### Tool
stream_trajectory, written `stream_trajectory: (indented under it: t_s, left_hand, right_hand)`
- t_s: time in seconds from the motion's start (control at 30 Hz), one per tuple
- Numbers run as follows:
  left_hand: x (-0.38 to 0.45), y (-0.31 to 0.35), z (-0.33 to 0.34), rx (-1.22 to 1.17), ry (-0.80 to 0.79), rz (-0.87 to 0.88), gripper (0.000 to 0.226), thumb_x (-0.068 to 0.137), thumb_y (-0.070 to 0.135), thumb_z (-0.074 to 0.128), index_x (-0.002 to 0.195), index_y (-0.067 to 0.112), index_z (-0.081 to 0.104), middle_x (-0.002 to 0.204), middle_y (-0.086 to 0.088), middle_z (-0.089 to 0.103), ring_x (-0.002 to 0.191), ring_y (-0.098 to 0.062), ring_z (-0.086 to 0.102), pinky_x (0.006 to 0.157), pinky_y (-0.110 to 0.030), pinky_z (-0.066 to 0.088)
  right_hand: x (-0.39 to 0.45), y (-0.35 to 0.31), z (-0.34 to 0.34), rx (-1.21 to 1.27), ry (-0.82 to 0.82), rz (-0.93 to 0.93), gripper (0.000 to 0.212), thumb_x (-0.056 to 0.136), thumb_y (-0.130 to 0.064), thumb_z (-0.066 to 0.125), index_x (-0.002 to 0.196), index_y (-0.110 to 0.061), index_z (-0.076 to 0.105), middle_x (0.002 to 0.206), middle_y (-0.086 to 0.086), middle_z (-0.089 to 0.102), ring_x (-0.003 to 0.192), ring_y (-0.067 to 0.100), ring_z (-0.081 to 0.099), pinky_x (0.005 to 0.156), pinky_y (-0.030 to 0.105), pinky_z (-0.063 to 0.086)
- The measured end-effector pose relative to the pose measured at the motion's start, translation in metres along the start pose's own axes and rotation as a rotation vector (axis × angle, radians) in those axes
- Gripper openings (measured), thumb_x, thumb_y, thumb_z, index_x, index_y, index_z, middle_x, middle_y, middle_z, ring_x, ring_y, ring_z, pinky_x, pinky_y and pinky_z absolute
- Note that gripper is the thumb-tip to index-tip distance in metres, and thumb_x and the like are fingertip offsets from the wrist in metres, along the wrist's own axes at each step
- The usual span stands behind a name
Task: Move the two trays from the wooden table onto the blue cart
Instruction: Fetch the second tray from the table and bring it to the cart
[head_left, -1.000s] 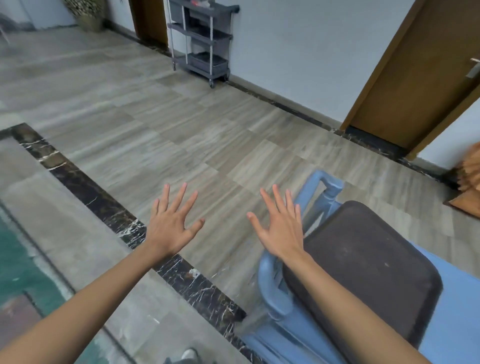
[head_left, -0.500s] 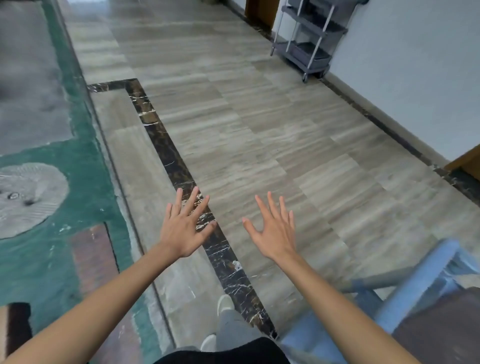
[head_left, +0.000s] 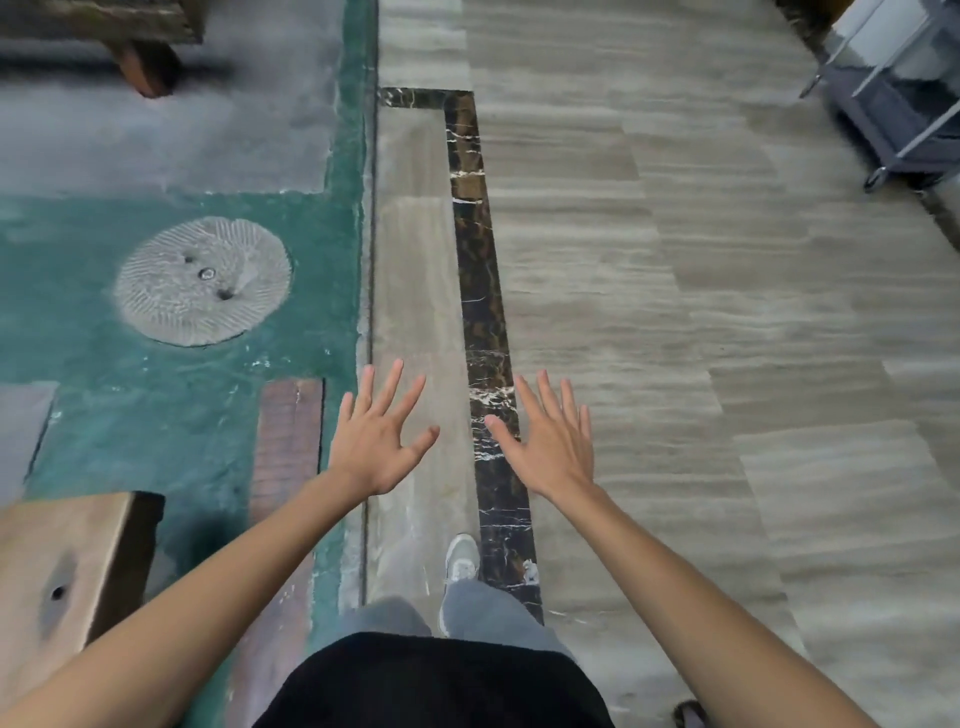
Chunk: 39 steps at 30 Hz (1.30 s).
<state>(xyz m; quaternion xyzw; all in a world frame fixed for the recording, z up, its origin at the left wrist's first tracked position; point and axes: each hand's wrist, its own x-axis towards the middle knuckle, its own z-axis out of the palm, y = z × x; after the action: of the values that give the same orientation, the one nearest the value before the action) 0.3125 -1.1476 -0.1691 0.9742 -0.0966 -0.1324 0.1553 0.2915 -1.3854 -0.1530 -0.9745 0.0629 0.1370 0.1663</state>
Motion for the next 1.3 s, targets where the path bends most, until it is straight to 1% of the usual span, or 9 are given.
stream_trajectory:
  t_s: [0.17, 0.33, 0.53, 0.67, 0.83, 1.03, 1.1, 1.2, 1.3]
  left_hand:
    - [0.018, -0.048, -0.011, -0.030, 0.054, -0.202, 0.078, 0.084, 0.076, 0.012, 0.153, 0.041, 0.005, 0.163, 0.007, -0.013, 0.149, -0.028, -0.016, 0.119, -0.055, 0.006]
    - [0.026, -0.112, -0.032, -0.046, 0.129, -0.428, 0.079, 0.083, 0.075, 0.011, 0.154, 0.039, 0.008, 0.164, 0.005, -0.007, 0.150, -0.031, -0.010, 0.118, -0.054, 0.010]
    - [0.042, -0.205, -0.055, -0.081, 0.230, -0.643, 0.077, 0.087, 0.073, 0.015, 0.154, 0.037, 0.013, 0.164, 0.003, -0.004, 0.150, -0.032, -0.008, 0.118, -0.056, 0.012]
    - [0.060, -0.264, -0.078, -0.142, 0.271, -0.772, 0.074, 0.088, 0.072, 0.019, 0.154, 0.038, 0.013, 0.164, 0.004, -0.003, 0.150, -0.031, -0.007, 0.118, -0.057, 0.014]
    - [0.065, -0.330, -0.112, -0.211, 0.353, -0.911, 0.073, 0.088, 0.073, 0.019, 0.153, 0.040, 0.015, 0.164, 0.005, -0.001, 0.150, -0.031, -0.005, 0.117, -0.058, 0.015]
    - [0.043, -0.389, -0.138, -0.301, 0.476, -1.107, 0.072, 0.087, 0.074, 0.020, 0.153, 0.044, 0.012, 0.164, 0.007, 0.000, 0.151, -0.028, -0.007, 0.118, -0.057, 0.015]
    - [0.034, -0.406, -0.147, -0.340, 0.502, -1.190, 0.073, 0.086, 0.074, 0.020, 0.152, 0.044, 0.012, 0.164, 0.007, 0.000, 0.151, -0.028, -0.006, 0.118, -0.056, 0.015]
    - [0.023, -0.433, -0.155, -0.393, 0.540, -1.305, 0.075, 0.084, 0.075, 0.019, 0.152, 0.045, 0.011, 0.164, 0.009, -0.004, 0.151, -0.026, -0.009, 0.118, -0.055, 0.011]
    - [0.014, -0.465, -0.163, -0.399, 0.545, -1.409, 0.076, 0.083, 0.075, 0.017, 0.152, 0.044, 0.009, 0.163, 0.009, -0.009, 0.151, -0.027, -0.009, 0.119, -0.055, 0.011]
  right_hand:
    - [0.075, -0.048, 0.002, -0.051, -0.079, -0.174, 0.078, 0.089, -0.078, 0.025, 0.157, -0.042, 0.010, 0.168, -0.010, -0.006, 0.153, 0.017, -0.013, 0.124, 0.047, -0.002]
    - [0.149, -0.122, 0.018, -0.173, -0.119, -0.439, 0.081, 0.087, -0.081, 0.022, 0.157, -0.042, 0.011, 0.168, -0.010, -0.003, 0.154, 0.018, -0.010, 0.124, 0.048, 0.001]
    - [0.227, -0.247, 0.050, -0.226, -0.146, -0.711, 0.081, 0.087, -0.080, 0.024, 0.157, -0.041, 0.013, 0.168, -0.008, 0.001, 0.154, 0.019, -0.008, 0.124, 0.049, 0.003]
    - [0.267, -0.338, 0.061, -0.301, -0.187, -0.829, 0.080, 0.088, -0.079, 0.026, 0.157, -0.041, 0.012, 0.168, -0.007, 0.001, 0.154, 0.020, -0.008, 0.124, 0.049, 0.003]
    - [0.302, -0.442, 0.071, -0.332, -0.208, -0.998, 0.079, 0.089, -0.077, 0.029, 0.157, -0.039, 0.018, 0.168, -0.006, 0.006, 0.155, 0.021, -0.005, 0.124, 0.049, 0.004]
    - [0.319, -0.554, 0.089, -0.385, -0.289, -1.116, 0.081, 0.087, -0.081, 0.022, 0.157, -0.041, 0.012, 0.168, -0.009, -0.001, 0.154, 0.018, -0.010, 0.124, 0.047, -0.001]
    - [0.323, -0.592, 0.096, -0.408, -0.323, -1.173, 0.080, 0.088, -0.080, 0.023, 0.157, -0.042, 0.011, 0.168, -0.009, -0.002, 0.154, 0.018, -0.011, 0.124, 0.047, -0.003]
    - [0.328, -0.649, 0.112, -0.420, -0.376, -1.260, 0.080, 0.088, -0.080, 0.024, 0.157, -0.042, 0.012, 0.168, -0.009, -0.001, 0.154, 0.018, -0.011, 0.124, 0.048, -0.002]
    - [0.335, -0.714, 0.134, -0.423, -0.412, -1.347, 0.082, 0.087, -0.082, 0.023, 0.157, -0.042, 0.013, 0.168, -0.010, -0.001, 0.154, 0.017, -0.012, 0.124, 0.048, -0.003]
